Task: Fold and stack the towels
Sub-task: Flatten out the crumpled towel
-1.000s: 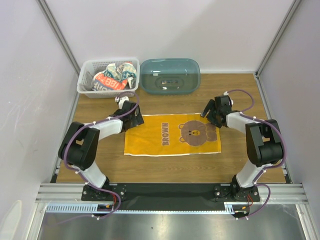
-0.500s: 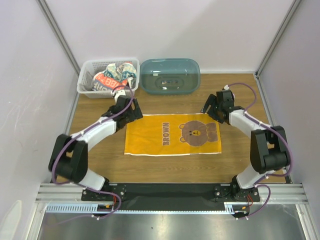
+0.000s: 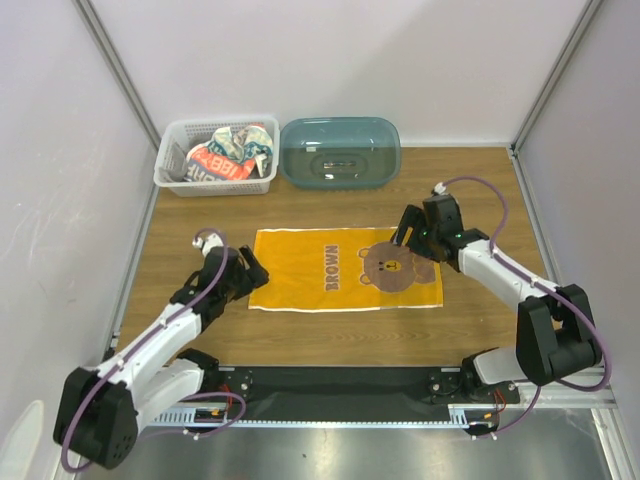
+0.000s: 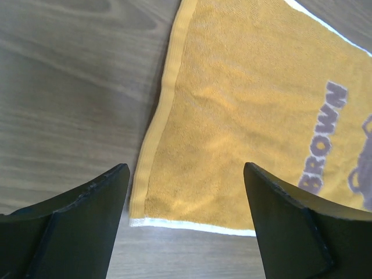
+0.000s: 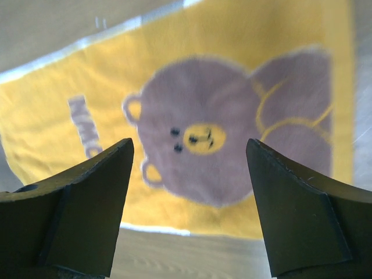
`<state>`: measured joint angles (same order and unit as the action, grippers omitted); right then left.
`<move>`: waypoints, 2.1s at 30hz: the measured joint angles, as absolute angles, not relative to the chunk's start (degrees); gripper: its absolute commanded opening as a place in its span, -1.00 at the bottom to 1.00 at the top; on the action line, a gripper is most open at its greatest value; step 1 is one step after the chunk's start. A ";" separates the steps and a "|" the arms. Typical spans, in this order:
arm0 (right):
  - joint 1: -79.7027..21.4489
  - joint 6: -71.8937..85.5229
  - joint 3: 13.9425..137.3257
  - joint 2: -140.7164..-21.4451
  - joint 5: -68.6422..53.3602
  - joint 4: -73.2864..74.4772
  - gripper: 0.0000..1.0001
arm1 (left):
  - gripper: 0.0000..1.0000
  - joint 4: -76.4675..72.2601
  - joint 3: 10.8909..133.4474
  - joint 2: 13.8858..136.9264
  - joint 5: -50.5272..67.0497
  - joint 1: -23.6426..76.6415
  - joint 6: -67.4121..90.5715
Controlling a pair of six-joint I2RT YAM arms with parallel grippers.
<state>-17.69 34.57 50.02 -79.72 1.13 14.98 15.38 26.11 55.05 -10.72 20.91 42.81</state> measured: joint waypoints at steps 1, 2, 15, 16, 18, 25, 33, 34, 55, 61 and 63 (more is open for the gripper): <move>-18.61 34.68 49.60 -79.72 1.04 15.46 0.67 | 0.70 15.73 25.12 53.41 -10.20 20.91 43.77; -19.75 34.74 49.50 -79.72 0.97 16.08 0.67 | 0.69 15.99 24.47 52.42 -10.00 20.91 44.49; -25.65 34.89 51.29 -84.20 1.76 16.29 0.65 | 0.40 21.98 14.39 37.54 -8.62 20.91 58.54; -25.67 34.87 51.64 -84.44 1.83 16.38 0.65 | 0.38 22.06 13.80 36.58 -8.62 20.91 59.40; -25.67 34.70 52.53 -84.82 1.93 16.51 0.65 | 0.35 22.79 12.29 34.54 -8.64 20.91 61.60; -25.67 34.39 53.71 -84.97 2.15 16.64 0.65 | 0.15 22.00 10.11 32.82 -8.80 20.91 66.26; -25.50 33.58 53.52 -86.26 6.26 19.11 0.58 | -0.87 17.50 10.11 39.88 -9.98 20.93 68.03; -25.39 33.45 53.15 -86.32 6.85 19.16 0.57 | -0.98 17.61 10.33 40.88 -10.66 20.93 67.66; -27.24 37.82 35.75 -76.84 5.63 16.38 0.37 | -0.99 7.29 25.85 66.76 -16.58 18.96 50.28; -32.91 42.11 33.08 -73.82 4.01 15.22 0.36 | -0.99 1.83 36.62 81.87 -14.92 16.29 44.38; -35.31 43.64 32.38 -73.06 3.88 14.96 0.36 | -0.99 -1.02 38.48 86.04 -13.58 15.70 43.27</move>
<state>-35.31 43.64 32.38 -73.06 3.88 14.96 -1.02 38.48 86.04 -13.58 15.70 43.27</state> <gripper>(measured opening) 0.683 0.033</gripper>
